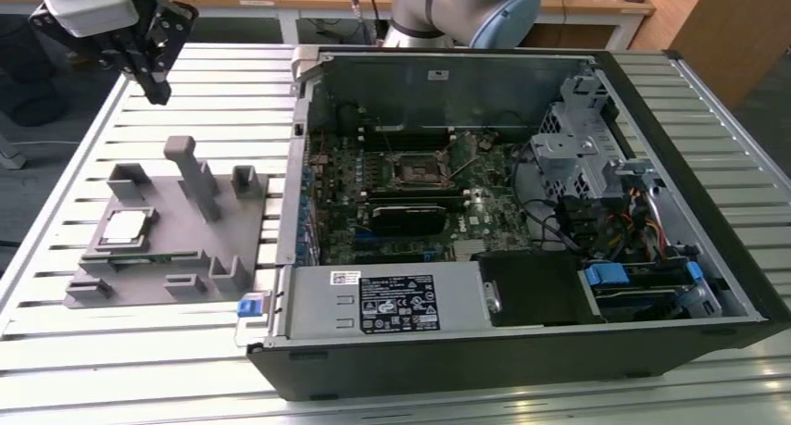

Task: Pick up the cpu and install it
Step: 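Reach for the cpu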

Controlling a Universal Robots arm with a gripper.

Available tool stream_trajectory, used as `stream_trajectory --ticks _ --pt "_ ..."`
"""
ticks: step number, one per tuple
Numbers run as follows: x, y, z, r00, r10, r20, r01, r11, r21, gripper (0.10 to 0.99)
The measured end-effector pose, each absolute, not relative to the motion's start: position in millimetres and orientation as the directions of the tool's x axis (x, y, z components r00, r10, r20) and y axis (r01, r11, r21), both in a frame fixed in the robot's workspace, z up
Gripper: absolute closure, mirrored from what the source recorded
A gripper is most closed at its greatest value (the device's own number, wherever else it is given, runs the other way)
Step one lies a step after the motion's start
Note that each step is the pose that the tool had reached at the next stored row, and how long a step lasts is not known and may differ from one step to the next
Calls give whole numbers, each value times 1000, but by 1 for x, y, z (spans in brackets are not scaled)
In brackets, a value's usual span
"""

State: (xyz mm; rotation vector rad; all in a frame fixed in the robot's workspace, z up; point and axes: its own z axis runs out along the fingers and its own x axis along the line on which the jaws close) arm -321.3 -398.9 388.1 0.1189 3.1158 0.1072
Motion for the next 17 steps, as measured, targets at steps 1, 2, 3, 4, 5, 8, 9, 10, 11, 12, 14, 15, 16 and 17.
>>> stream_trajectory --ticks 1,2,3,4,5,8,9,10,11,12,14,15,16,17 --pt "-324 -399 388 -997 77 -17 76 995 69 980" --pt "-326 -399 388 -997 77 -15 76 995 69 980" --pt "-327 -399 387 -997 77 -12 76 995 69 980" --pt "-328 -400 386 -997 76 -9 75 995 69 980" --pt "-328 -400 386 -997 73 -2 72 995 68 980" --pt "-329 -401 383 -998 62 17 63 996 67 980" --pt "-329 -401 382 -998 58 21 60 996 66 980" --pt "-330 -402 381 -998 56 24 58 996 66 980" --pt "-332 -402 381 -998 55 25 56 996 66 980" --pt "-334 -403 380 -998 54 25 56 996 66 980" --pt "-338 -403 379 -998 53 26 54 996 66 980" --pt "-340 -404 378 -998 52 26 54 996 66 980" --pt "-343 -404 378 -998 51 26 53 996 66 980" --pt "-345 -404 378 -998 51 26 52 996 66 980"
